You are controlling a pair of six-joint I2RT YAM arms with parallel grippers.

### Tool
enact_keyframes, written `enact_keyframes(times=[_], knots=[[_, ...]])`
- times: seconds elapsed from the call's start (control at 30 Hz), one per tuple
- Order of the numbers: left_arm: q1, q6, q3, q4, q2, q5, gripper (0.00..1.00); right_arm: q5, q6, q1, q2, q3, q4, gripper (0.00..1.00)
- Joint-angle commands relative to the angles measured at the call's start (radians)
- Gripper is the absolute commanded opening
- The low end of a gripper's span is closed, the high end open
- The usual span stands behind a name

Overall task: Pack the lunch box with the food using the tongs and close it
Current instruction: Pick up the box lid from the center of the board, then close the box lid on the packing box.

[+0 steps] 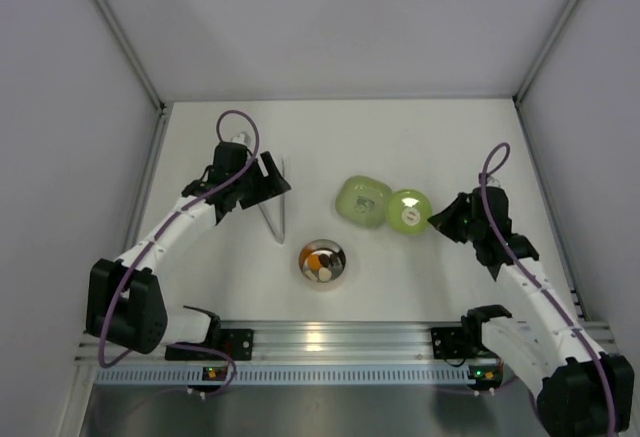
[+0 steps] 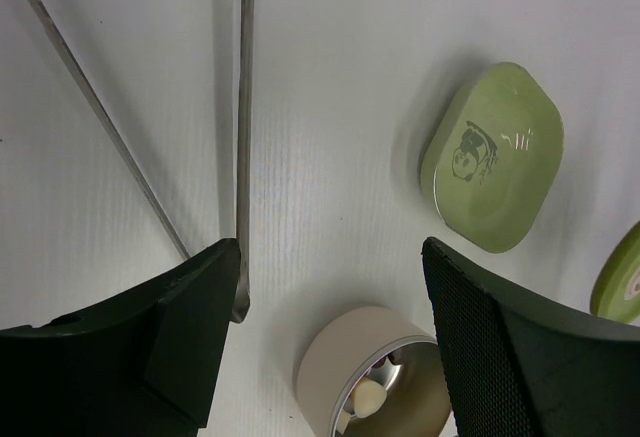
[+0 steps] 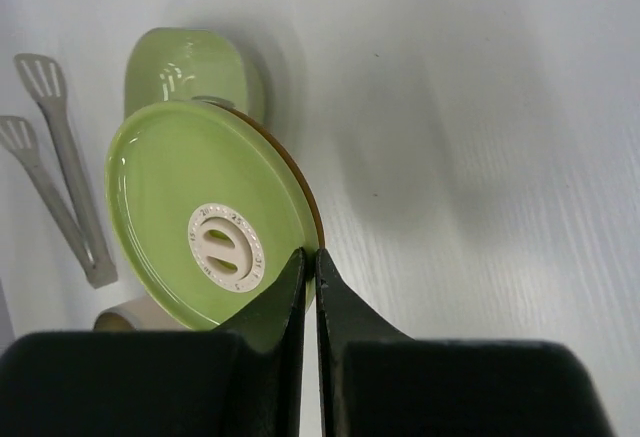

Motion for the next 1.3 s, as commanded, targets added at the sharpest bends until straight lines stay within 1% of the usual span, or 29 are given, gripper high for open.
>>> enact_keyframes(times=[0.0, 0.03, 0.07, 0.13, 0.17, 0.27, 0.47, 0.67, 0.8, 1.0, 1.27], knots=[[-0.008, -0.002, 0.003, 0.016, -0.036, 0.000, 0.78, -0.055, -0.034, 0.044, 0.027, 0.128, -0.042, 0.00], [-0.010, -0.002, 0.003, 0.016, -0.036, 0.001, 0.78, -0.045, -0.035, 0.069, 0.041, 0.148, -0.048, 0.00], [-0.010, -0.002, 0.001, 0.015, -0.039, 0.004, 0.78, -0.035, -0.034, 0.130, 0.060, 0.169, -0.053, 0.00], [-0.013, 0.000, 0.003, 0.009, -0.042, 0.010, 0.78, 0.009, -0.026, 0.202, 0.116, 0.227, -0.068, 0.00], [-0.011, 0.001, 0.003, 0.007, -0.046, 0.010, 0.78, 0.023, -0.022, 0.271, 0.136, 0.244, -0.070, 0.00], [-0.016, 0.006, 0.000, -0.008, -0.065, 0.012, 0.78, 0.049, -0.003, 0.377, 0.216, 0.295, -0.054, 0.00], [-0.024, 0.027, -0.012, -0.049, -0.115, 0.024, 0.78, 0.063, 0.006, 0.533, 0.405, 0.381, -0.028, 0.00], [-0.076, 0.043, -0.028, -0.099, -0.163, 0.024, 0.77, 0.058, 0.007, 0.626, 0.524, 0.438, -0.002, 0.00], [-0.142, 0.034, -0.061, -0.129, -0.192, 0.000, 0.75, 0.058, 0.004, 0.666, 0.574, 0.479, -0.011, 0.00], [-0.218, 0.005, -0.112, -0.139, -0.224, -0.034, 0.73, 0.043, 0.000, 0.716, 0.633, 0.499, -0.010, 0.00], [-0.277, -0.017, -0.152, -0.146, -0.240, -0.057, 0.71, 0.052, 0.000, 0.744, 0.635, 0.495, -0.057, 0.00]])
